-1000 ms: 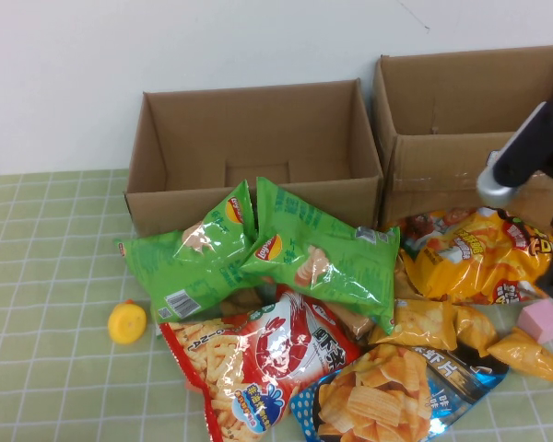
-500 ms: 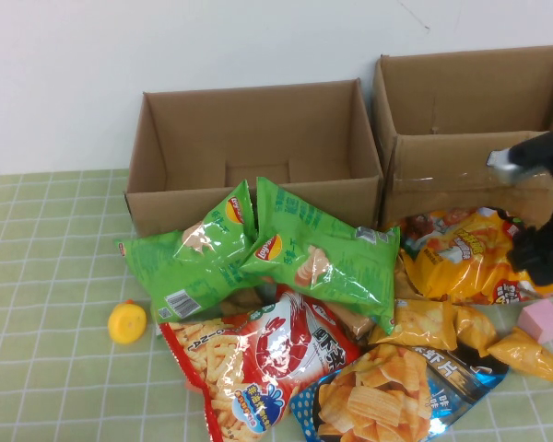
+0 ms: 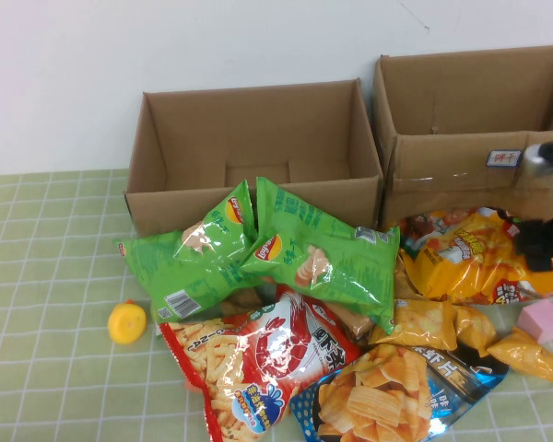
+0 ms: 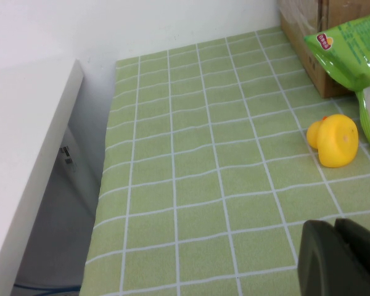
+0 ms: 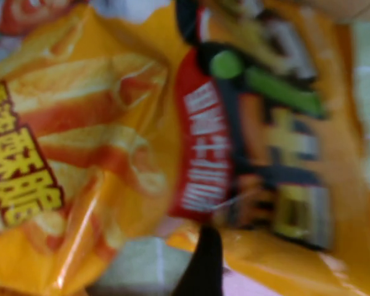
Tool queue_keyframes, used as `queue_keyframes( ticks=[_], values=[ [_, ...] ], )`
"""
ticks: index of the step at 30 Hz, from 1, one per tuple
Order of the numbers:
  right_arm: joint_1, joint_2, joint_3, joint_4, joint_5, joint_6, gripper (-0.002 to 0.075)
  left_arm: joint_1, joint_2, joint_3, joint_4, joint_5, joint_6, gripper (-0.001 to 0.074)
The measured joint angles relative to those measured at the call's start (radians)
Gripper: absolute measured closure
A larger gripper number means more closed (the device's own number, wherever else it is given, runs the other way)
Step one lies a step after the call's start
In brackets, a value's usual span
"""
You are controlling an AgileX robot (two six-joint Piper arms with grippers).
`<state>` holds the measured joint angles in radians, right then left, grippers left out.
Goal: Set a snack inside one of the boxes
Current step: Pick up the potato chip, then place the potato chip in the potato chip box
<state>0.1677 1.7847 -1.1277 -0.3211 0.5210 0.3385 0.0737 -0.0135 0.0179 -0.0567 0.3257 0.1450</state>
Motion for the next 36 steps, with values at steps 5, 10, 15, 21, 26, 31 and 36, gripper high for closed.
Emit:
queue_keyframes(
  ticks=[5, 10, 15, 21, 26, 31, 36],
  values=[
    [-0.002, 0.111, 0.000, 0.043, -0.062, -0.015, 0.0062, 0.000, 0.000, 0.000, 0.000, 0.000, 0.000, 0.0737],
    [-0.002, 0.171, -0.003, 0.043, -0.091, -0.021, 0.0094, 0.000, 0.000, 0.000, 0.000, 0.000, 0.000, 0.0737],
    [-0.002, 0.172, -0.002, 0.043, -0.115, -0.021, 0.0405, 0.000, 0.000, 0.000, 0.000, 0.000, 0.000, 0.0737],
    [-0.002, 0.087, -0.002, 0.043, -0.097, -0.021, 0.0647, 0.000, 0.000, 0.000, 0.000, 0.000, 0.000, 0.0737],
    [-0.002, -0.096, -0.002, 0.039, -0.007, -0.028, 0.0647, 0.000, 0.000, 0.000, 0.000, 0.000, 0.000, 0.0737],
    [-0.002, -0.390, -0.001, 0.068, 0.128, -0.104, 0.0648, 0.000, 0.000, 0.000, 0.000, 0.000, 0.000, 0.0737],
    [-0.002, -0.663, -0.001, 0.196, 0.138, -0.227, 0.0648, 0.000, 0.000, 0.000, 0.000, 0.000, 0.000, 0.0737]
  ],
)
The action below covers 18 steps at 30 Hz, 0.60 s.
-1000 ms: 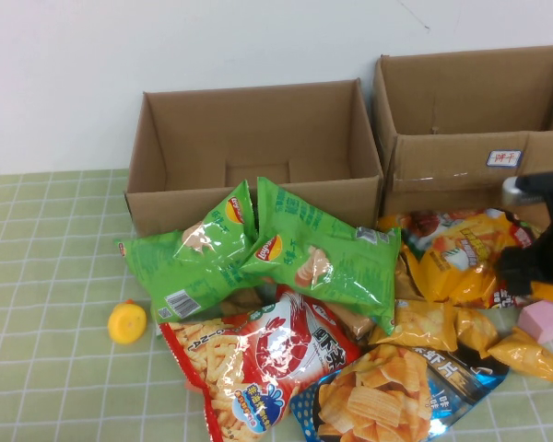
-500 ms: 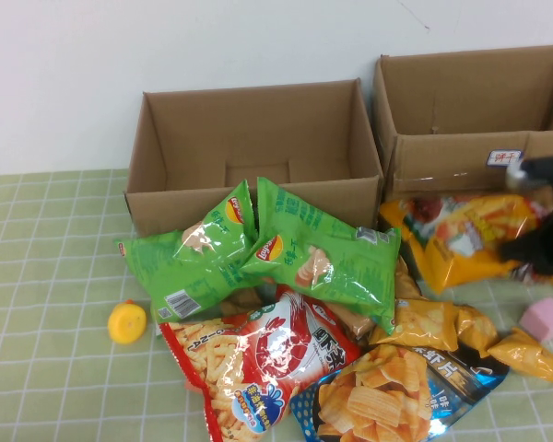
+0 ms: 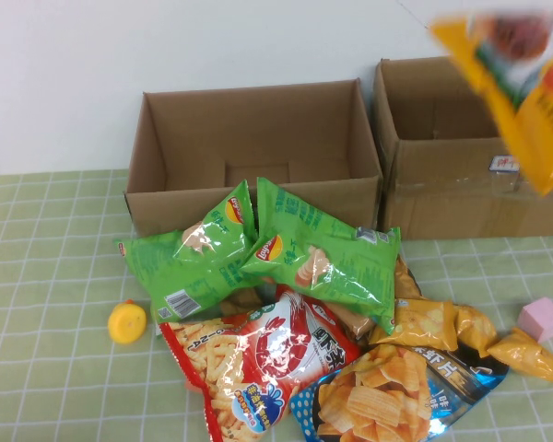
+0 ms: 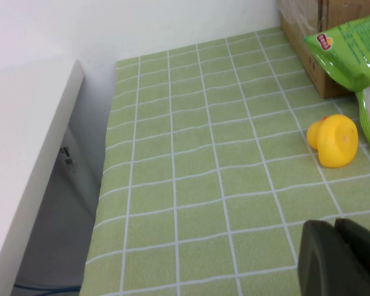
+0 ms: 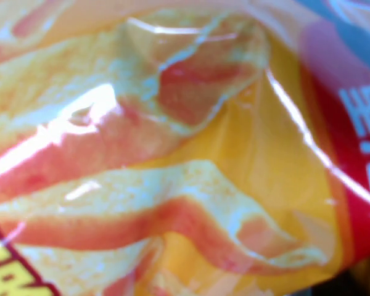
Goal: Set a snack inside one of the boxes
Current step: Place the potato chip in the potato chip box
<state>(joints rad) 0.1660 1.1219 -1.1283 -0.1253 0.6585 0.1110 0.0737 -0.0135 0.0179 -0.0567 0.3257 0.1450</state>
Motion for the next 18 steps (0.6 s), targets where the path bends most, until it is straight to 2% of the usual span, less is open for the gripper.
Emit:
queue_keyframes(
  ticks=[4, 8, 14, 18],
  values=[
    [0.000, -0.115, 0.000, 0.226, -0.078, -0.177, 0.0648, 0.000, 0.000, 0.000, 0.000, 0.000, 0.000, 0.0737],
    [0.000, -0.115, 0.000, 0.550, -0.119, -0.435, 0.0648, 0.000, 0.000, 0.000, 0.000, 0.000, 0.000, 0.0737],
    [0.000, 0.064, -0.015, 1.183, -0.121, -0.987, 0.0648, 0.000, 0.000, 0.000, 0.000, 0.000, 0.000, 0.0737],
    [0.000, 0.242, -0.105, 1.416, -0.121, -1.188, 0.0648, 0.000, 0.000, 0.000, 0.000, 0.000, 0.000, 0.0737]
  ],
)
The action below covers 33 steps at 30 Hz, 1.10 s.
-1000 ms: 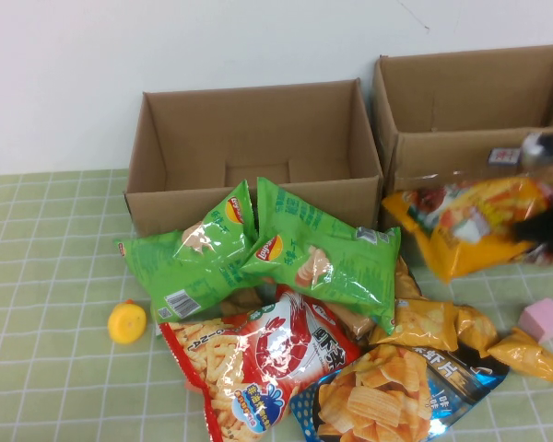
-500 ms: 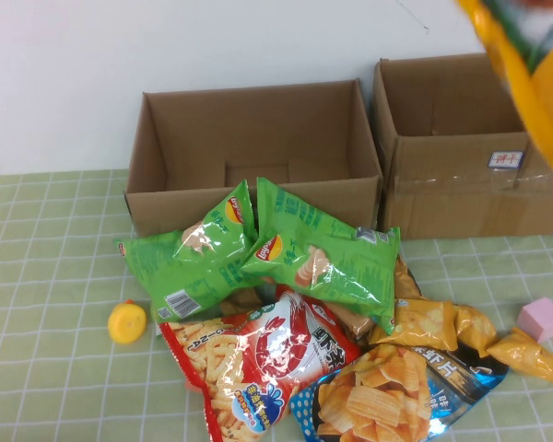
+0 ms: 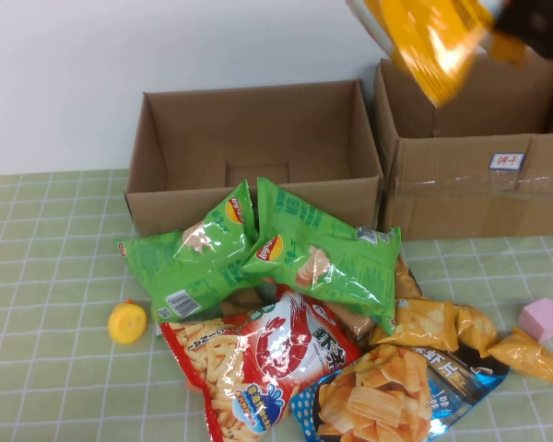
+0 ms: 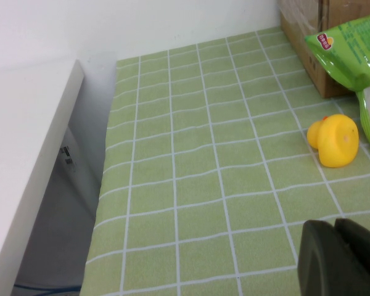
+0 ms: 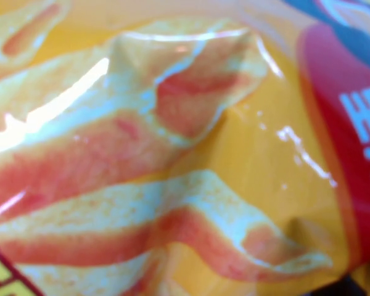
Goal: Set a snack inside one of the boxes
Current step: Place the potato chip in the potato chip box
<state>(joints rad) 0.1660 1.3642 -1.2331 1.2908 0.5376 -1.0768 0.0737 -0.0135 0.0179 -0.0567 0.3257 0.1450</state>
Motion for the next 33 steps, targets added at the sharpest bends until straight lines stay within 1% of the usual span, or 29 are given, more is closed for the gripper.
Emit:
queue_keyframes(
  ticks=[3, 8, 14, 17, 19, 24, 25, 26, 27, 28, 31, 33],
  values=[
    [0.000, 0.134, -0.107, 0.061, 0.016, -0.046, 0.0648, 0.000, 0.000, 0.000, 0.000, 0.000, 0.000, 0.0737],
    [0.007, 0.359, -0.278, 0.093, 0.116, -0.052, 0.0648, 0.000, 0.000, 0.000, 0.000, 0.000, 0.000, 0.0737],
    [0.088, 0.589, -0.482, 0.096, 0.154, -0.054, 0.0648, 0.000, 0.000, 0.000, 0.000, 0.000, 0.000, 0.0737],
    [0.129, 0.673, -0.561, 0.096, 0.123, -0.058, 0.0648, 0.000, 0.000, 0.000, 0.000, 0.000, 0.000, 0.0737],
    [0.154, 0.722, -0.594, 0.099, 0.069, -0.060, 0.0648, 0.000, 0.000, 0.000, 0.000, 0.000, 0.000, 0.0737],
    [0.174, 0.815, -0.633, 0.109, -0.049, -0.061, 0.0645, 0.000, 0.000, 0.000, 0.000, 0.000, 0.000, 0.0737],
    [0.174, 0.828, -0.633, 0.111, -0.061, -0.061, 0.0633, 0.000, 0.000, 0.000, 0.000, 0.000, 0.000, 0.0737],
    [0.174, 0.837, -0.635, 0.111, -0.066, -0.061, 0.0609, 0.000, 0.000, 0.000, 0.000, 0.000, 0.000, 0.0737],
    [0.172, 0.845, -0.635, 0.113, -0.069, -0.061, 0.0559, 0.000, 0.000, 0.000, 0.000, 0.000, 0.000, 0.0737],
    [0.172, 0.854, -0.635, 0.116, -0.076, -0.061, 0.0487, 0.000, 0.000, 0.000, 0.000, 0.000, 0.000, 0.0737],
    [0.172, 0.862, -0.637, 0.126, -0.083, -0.047, 0.0228, 0.000, 0.000, 0.000, 0.000, 0.000, 0.000, 0.0737],
    [0.172, 0.862, -0.643, 0.130, -0.081, -0.041, 0.0124, 0.000, 0.000, 0.000, 0.000, 0.000, 0.000, 0.0737]
  ],
)
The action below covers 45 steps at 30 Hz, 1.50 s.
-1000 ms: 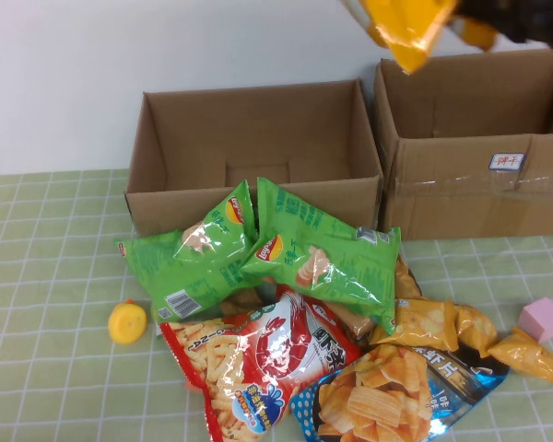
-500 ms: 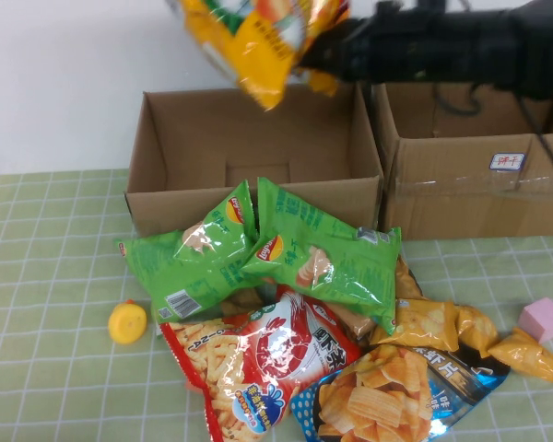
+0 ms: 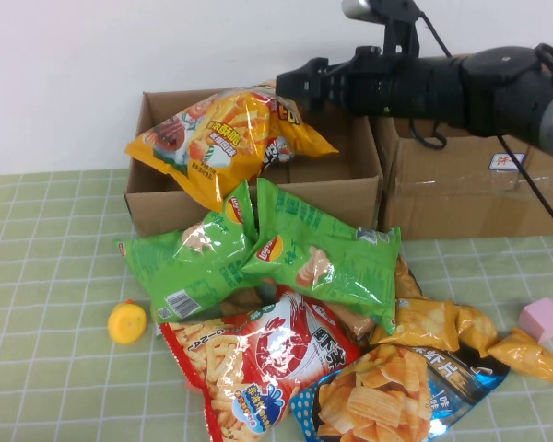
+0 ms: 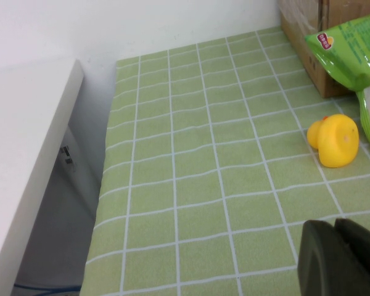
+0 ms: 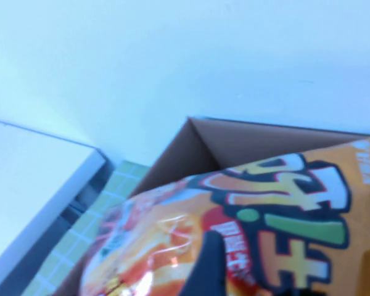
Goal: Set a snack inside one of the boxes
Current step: Place the potato chip in the potato chip box
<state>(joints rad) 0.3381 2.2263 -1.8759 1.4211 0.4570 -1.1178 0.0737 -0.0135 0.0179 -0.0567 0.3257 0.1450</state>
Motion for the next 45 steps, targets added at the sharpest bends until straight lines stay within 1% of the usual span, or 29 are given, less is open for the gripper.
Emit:
queue_keyframes(
  ticks=[2, 3, 4, 5, 6, 8, 10, 11, 12, 13, 15, 19, 21, 26, 32, 35, 41, 45],
  values=[
    [-0.002, -0.007, 0.000, 0.000, 0.023, 0.007, 0.0072, 0.000, 0.000, 0.000, 0.000, 0.000, 0.000, 0.0737],
    [-0.004, -0.011, 0.000, 0.000, 0.043, 0.014, 0.0064, 0.000, 0.000, 0.000, 0.000, 0.000, 0.000, 0.0737],
    [-0.009, -0.020, 0.000, -0.002, 0.064, 0.026, 0.0069, 0.000, 0.000, 0.000, 0.000, 0.000, 0.000, 0.0737],
    [-0.013, -0.032, 0.000, -0.013, 0.081, 0.042, 0.0093, 0.000, 0.000, 0.000, 0.000, 0.000, 0.000, 0.0737],
    [-0.018, -0.048, 0.000, -0.036, 0.102, 0.065, 0.0141, 0.000, 0.000, 0.000, 0.000, 0.000, 0.000, 0.0737],
    [-0.032, -0.091, 0.000, -0.082, 0.134, 0.126, 0.0286, 0.000, 0.000, 0.000, 0.000, 0.000, 0.000, 0.0737],
    [-0.053, -0.150, 0.000, -0.152, 0.166, 0.178, 0.0501, 0.000, 0.000, 0.000, 0.000, 0.000, 0.000, 0.0737],
    [-0.065, -0.175, 0.000, -0.168, 0.187, 0.193, 0.0565, 0.000, 0.000, 0.000, 0.000, 0.000, 0.000, 0.0737],
    [-0.077, -0.204, 0.000, -0.188, 0.210, 0.209, 0.0620, 0.000, 0.000, 0.000, 0.000, 0.000, 0.000, 0.0737],
    [-0.087, -0.230, -0.002, -0.202, 0.239, 0.218, 0.0657, 0.000, 0.000, 0.000, 0.000, 0.000, 0.000, 0.0737],
    [-0.097, -0.266, -0.008, -0.228, 0.298, 0.227, 0.0696, 0.000, 0.000, 0.000, 0.000, 0.000, 0.000, 0.0738],
    [-0.082, -0.284, -0.012, -0.291, 0.431, 0.223, 0.0718, 0.000, 0.000, 0.000, 0.000, 0.000, 0.000, 0.0738],
    [-0.062, -0.268, -0.012, -0.313, 0.454, 0.206, 0.0720, 0.000, 0.000, 0.000, 0.000, 0.000, 0.000, 0.0738],
    [-0.017, -0.201, -0.012, -0.330, 0.423, 0.155, 0.0722, 0.000, 0.000, 0.000, 0.000, 0.000, 0.000, 0.0738],
    [0.010, -0.104, -0.012, -0.330, 0.326, 0.087, 0.0725, 0.000, 0.000, 0.000, 0.000, 0.000, 0.000, 0.0738],
    [0.013, -0.048, -0.012, -0.299, 0.305, 0.051, 0.0725, 0.000, 0.000, 0.000, 0.000, 0.000, 0.000, 0.0738],
    [0.015, 0.040, -0.012, -0.166, 0.287, -0.041, 0.0725, 0.000, 0.000, 0.000, 0.000, 0.000, 0.000, 0.0738],
    [0.020, 0.087, -0.033, -0.110, 0.268, -0.083, 0.0726, 0.000, 0.000, 0.000, 0.000, 0.000, 0.000, 0.0738]
  ],
)
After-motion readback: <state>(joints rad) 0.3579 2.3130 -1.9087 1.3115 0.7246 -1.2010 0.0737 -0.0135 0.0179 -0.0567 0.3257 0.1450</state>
